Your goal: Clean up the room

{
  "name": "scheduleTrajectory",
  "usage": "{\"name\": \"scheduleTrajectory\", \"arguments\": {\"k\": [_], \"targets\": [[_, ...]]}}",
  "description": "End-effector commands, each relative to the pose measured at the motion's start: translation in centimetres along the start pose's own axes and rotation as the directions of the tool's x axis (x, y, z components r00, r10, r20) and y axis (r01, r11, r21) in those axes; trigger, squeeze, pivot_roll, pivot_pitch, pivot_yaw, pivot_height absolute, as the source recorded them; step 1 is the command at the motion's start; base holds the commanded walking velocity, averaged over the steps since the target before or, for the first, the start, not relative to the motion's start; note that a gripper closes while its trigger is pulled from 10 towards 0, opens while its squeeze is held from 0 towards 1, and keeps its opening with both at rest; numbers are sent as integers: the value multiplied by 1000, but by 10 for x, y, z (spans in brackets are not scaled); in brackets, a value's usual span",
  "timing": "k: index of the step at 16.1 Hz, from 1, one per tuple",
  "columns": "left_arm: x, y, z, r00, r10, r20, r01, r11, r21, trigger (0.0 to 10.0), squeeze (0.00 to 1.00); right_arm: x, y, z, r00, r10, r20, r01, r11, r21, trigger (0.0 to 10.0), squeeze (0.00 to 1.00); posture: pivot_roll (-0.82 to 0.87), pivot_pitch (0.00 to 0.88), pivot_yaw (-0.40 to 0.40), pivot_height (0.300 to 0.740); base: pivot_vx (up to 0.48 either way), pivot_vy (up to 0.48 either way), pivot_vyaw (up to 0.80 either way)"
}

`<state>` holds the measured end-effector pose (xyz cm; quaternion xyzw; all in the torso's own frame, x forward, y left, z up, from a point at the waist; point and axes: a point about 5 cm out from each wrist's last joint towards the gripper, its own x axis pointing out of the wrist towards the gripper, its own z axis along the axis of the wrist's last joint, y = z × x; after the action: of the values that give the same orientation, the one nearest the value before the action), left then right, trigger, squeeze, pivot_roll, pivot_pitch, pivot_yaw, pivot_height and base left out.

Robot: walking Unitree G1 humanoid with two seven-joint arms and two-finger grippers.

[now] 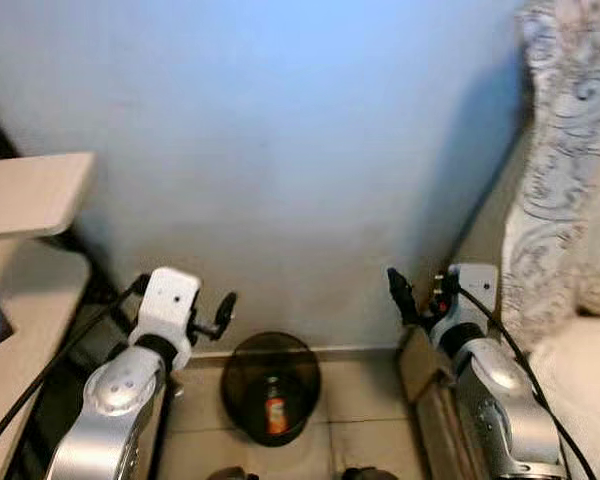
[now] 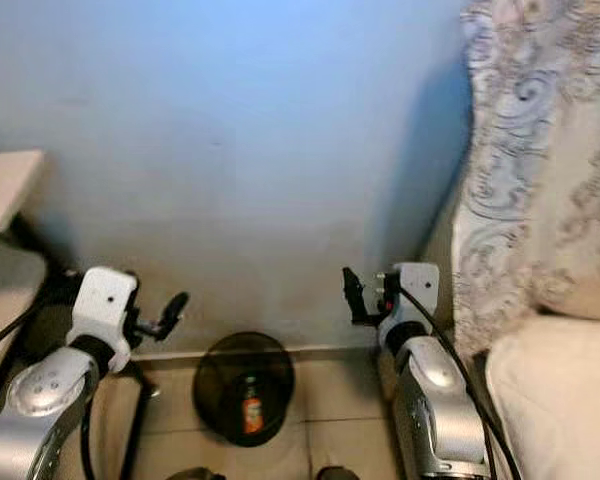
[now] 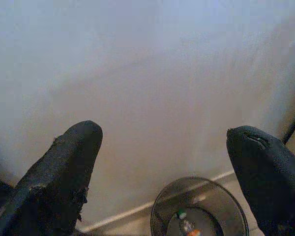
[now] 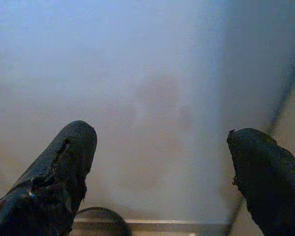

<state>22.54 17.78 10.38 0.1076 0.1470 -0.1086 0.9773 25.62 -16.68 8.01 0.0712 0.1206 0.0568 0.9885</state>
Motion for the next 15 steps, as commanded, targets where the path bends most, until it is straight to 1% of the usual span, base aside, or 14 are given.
{"name": "scheduleTrajectory", "arguments": {"k": [1,2,4,5,6,7,10,13,15], "targets": [[-1,6,3,999,44,7,-44,999,6,10000,0,2,2,6,1000,-11,8,11,1000,13,10000,1000,45,0,54,740,0,0,-788],[-1,6,3,999,44,7,-44,999,6,10000,0,2,2,6,1000,-11,8,11,1000,13,10000,1000,45,0,54,740,0,0,-788],[6,6,7,999,38,22,-38,999,-14,10000,0,6,10,12,1000,18,18,-17,1000,-6,10000,1000,45,0,52,740,0,0,-788],[7,6,8,999,31,21,-31,999,-17,10000,0,6,11,13,1000,21,14,-20,1000,-10,10000,1000,45,0,52,740,0,0,-788],[8,4,9,1000,0,15,0,1000,4,10000,0,6,13,13,1000,19,2,-19,1000,5,10000,1000,57,0,44,740,0,0,-788],[8,5,11,1000,-2,20,2,1000,5,10000,0,6,14,10,1000,20,-15,-20,1000,5,10000,1000,44,0,50,740,0,0,-788],[10,3,11,1000,-9,24,9,1000,-3,10000,0,7,15,12,1000,20,-16,-20,1000,-12,10000,1000,25,0,53,740,0,0,-788],[9,-4,8,1000,-23,12,23,1000,-15,10000,0,5,13,10,999,18,-27,-19,1000,-20,10000,1000,43,0,41,740,0,0,-788],[9,-1,6,1000,-11,2,11,1000,-29,10000,0,4,15,7,999,22,-40,-23,999,-32,10000,1000,16,0,60,740,0,0,-788]]}}
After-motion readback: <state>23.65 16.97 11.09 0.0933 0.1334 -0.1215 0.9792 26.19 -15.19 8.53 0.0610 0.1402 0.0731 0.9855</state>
